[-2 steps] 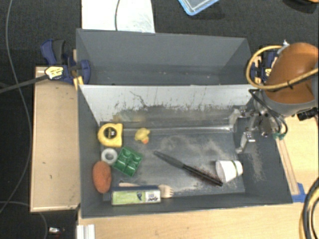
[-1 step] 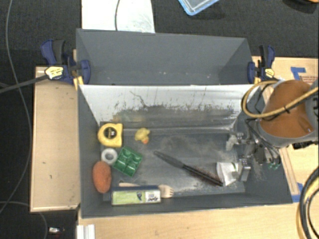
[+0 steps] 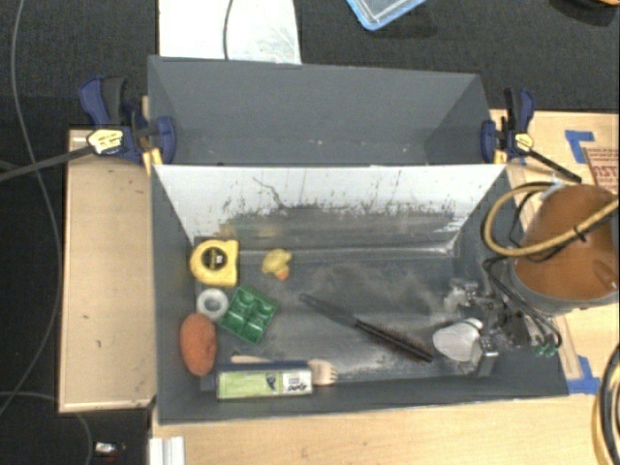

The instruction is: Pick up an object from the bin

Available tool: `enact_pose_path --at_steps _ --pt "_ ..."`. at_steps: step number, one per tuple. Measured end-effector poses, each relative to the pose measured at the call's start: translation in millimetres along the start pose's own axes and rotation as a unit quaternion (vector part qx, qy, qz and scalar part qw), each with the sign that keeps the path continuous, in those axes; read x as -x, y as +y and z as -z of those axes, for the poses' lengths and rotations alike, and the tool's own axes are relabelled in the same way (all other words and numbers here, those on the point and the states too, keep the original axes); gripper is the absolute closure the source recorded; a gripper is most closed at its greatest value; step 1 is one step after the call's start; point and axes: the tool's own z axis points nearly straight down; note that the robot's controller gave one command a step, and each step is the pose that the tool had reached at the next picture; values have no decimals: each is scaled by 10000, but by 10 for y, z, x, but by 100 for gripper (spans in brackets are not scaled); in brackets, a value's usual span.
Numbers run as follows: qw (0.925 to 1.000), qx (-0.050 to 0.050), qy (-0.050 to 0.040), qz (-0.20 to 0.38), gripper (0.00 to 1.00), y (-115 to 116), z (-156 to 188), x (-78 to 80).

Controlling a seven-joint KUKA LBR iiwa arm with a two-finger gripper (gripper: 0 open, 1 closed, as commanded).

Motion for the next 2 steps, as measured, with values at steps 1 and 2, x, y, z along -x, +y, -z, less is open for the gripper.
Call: enact_pose_path --at_steps 1,2 --pt "9989 -1 1 -476 0 117 -145 87" --pt "9993 -4 5 -375 0 115 -237 69"
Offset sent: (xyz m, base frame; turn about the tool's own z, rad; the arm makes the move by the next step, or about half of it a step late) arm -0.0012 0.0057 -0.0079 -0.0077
